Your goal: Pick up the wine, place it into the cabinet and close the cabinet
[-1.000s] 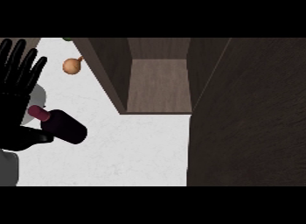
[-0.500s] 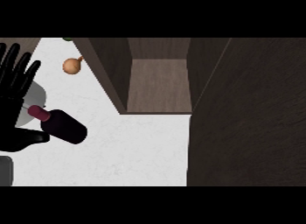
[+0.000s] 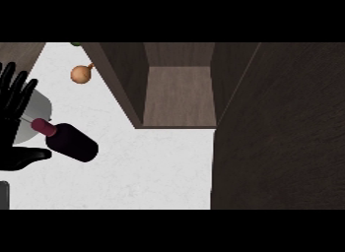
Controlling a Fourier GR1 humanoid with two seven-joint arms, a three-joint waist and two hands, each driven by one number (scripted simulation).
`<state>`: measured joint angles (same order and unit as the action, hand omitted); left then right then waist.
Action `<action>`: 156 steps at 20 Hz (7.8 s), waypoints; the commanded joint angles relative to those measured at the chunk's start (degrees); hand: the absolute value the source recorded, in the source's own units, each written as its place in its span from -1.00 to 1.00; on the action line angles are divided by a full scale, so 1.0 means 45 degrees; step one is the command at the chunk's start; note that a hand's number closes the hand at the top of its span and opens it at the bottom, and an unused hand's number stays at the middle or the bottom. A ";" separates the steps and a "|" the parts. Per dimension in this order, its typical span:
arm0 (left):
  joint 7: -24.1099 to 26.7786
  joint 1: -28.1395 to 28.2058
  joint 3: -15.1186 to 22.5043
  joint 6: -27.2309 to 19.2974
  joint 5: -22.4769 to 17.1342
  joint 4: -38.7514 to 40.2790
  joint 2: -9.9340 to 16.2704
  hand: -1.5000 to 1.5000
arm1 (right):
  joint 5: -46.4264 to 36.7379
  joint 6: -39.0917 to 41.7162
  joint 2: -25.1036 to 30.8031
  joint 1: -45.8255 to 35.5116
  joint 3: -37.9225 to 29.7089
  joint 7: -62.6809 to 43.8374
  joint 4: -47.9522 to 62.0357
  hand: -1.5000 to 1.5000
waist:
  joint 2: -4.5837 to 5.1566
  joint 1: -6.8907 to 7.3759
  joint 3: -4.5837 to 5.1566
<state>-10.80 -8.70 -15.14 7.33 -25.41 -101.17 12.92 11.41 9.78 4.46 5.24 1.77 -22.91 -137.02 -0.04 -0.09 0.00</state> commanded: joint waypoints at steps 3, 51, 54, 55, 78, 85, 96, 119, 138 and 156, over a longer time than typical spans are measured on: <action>0.0952 0.0988 -0.0404 0.0724 0.0148 0.0477 -0.0008 -1.00 | -0.0594 -0.0366 -0.0422 -0.0803 0.0394 0.0121 0.0375 -1.00 | 0.0004 0.0044 0.0002; 1.0546 -0.2385 -0.0655 0.4227 0.4031 1.5993 0.1686 -1.00 | -0.0991 -0.0028 -0.0780 -0.0158 0.0737 -0.0481 -0.0577 -1.00 | 0.0021 -0.0063 0.0008; 1.0226 -0.2789 -0.0438 0.3721 0.4081 1.6065 0.1193 -1.00 | -0.0219 0.0154 -0.0395 -0.0401 -0.0123 -0.0645 -0.0275 -1.00 | 0.0017 -0.0056 0.0004; 1.1915 -0.3119 -0.0533 0.3856 0.4722 1.8046 0.1658 -1.00 | 0.0340 0.0488 -0.0118 -0.0581 -0.0601 -0.0434 -0.0067 -1.00 | 0.0058 -0.0151 0.0017; 1.2789 -0.3805 -0.0904 0.5340 0.4165 1.9990 0.1243 1.00 | -0.0794 0.0208 -0.0714 -0.0293 0.0346 -0.0198 -0.0150 -1.00 | 0.0082 -0.0200 0.0034; 1.3657 -0.3454 -0.0583 0.5214 0.4577 2.0102 0.0923 1.00 | 0.0059 0.0804 -0.0316 0.0505 -0.0324 0.0020 -0.0563 -1.00 | 0.0121 -0.0359 0.0048; 1.5606 -0.1491 0.0119 0.3931 0.5004 1.8976 -0.0893 1.00 | -0.0251 0.0303 -0.0307 -0.0539 -0.0641 -0.0350 0.0067 -1.00 | -0.0016 0.0103 0.0006; 0.9441 0.4071 0.2626 0.3960 0.2012 0.5982 -0.2749 1.00 | 0.0126 0.0778 -0.0421 0.0188 -0.0921 0.0492 0.0461 -1.00 | -0.0043 0.0153 -0.0025; 0.4353 0.1879 0.6581 -0.3394 0.0924 0.0265 -0.2871 1.00 | 0.1340 0.1582 0.0271 -0.0029 -0.2079 0.0689 0.1270 -1.00 | 0.0003 -0.0015 -0.0005; 0.5663 -0.3407 0.8187 -0.7013 0.1684 0.5913 -0.2871 1.00 | -0.1103 0.1065 -0.0871 -0.0074 -0.0456 0.2031 0.2026 -1.00 | 0.0018 -0.0060 -0.0002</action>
<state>13.74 -21.47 20.32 -22.38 -17.66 -78.77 0.01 9.35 14.03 1.79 4.92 -1.48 -18.47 -131.71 0.03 -0.47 0.00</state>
